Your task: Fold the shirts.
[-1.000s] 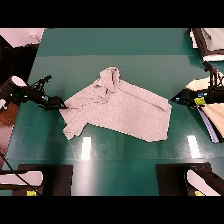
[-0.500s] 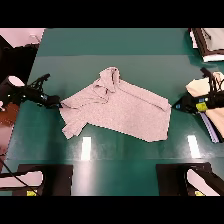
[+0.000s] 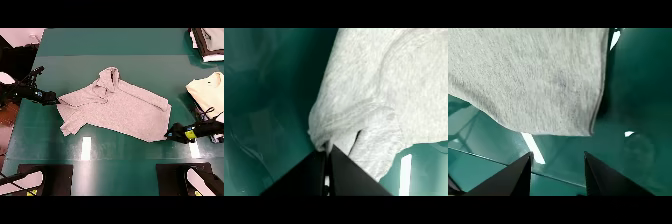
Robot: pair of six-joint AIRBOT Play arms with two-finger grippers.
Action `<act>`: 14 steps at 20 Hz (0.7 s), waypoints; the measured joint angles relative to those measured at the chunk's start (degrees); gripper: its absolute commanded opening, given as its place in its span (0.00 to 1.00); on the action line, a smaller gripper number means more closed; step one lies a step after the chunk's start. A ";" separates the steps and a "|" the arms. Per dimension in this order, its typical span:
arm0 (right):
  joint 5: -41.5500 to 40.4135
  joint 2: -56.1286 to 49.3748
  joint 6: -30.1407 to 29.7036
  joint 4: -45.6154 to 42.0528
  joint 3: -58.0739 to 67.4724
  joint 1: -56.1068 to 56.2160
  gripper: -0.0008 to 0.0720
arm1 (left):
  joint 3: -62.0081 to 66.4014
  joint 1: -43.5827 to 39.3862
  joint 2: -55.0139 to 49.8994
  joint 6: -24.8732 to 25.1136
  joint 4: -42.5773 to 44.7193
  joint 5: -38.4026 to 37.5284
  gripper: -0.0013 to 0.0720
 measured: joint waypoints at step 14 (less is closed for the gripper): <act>-12.22 -4.39 1.57 4.52 1.38 14.03 0.03 | 0.09 0.00 0.87 -1.44 -0.70 -3.39 0.04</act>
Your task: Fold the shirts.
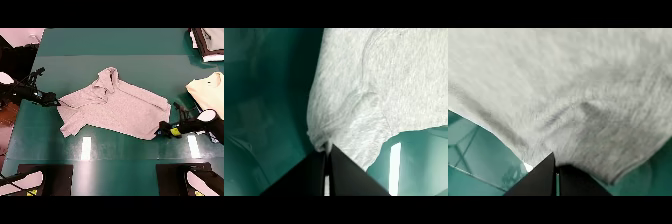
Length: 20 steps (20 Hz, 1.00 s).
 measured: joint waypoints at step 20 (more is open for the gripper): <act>6.69 4.24 -0.79 0.20 73.83 -14.75 0.03 | 54.29 0.00 17.70 -10.64 -17.73 7.74 0.04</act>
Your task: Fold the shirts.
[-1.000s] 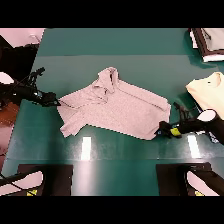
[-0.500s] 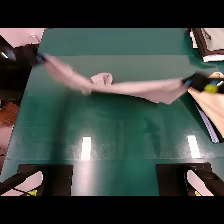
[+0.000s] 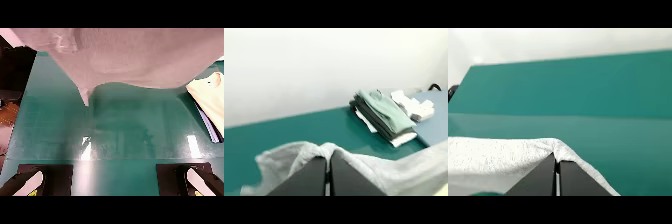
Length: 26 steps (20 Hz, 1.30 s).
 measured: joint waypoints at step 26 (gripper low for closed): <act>13.66 -31.41 4.81 -8.22 -15.72 6.99 0.02 | -38.29 -2.73 -18.97 0.98 11.41 1.62 0.04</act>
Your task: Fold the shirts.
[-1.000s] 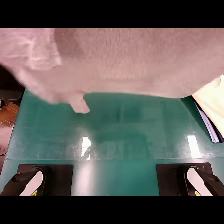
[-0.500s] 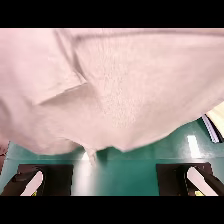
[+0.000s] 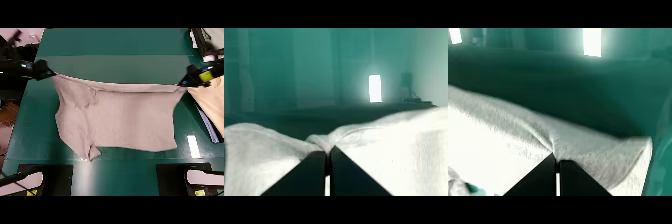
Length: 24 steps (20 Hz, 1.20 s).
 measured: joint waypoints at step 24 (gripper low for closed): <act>-14.03 -6.78 -1.64 -12.55 -7.56 10.12 0.03 | -5.60 -1.88 -9.49 12.41 11.78 4.92 0.05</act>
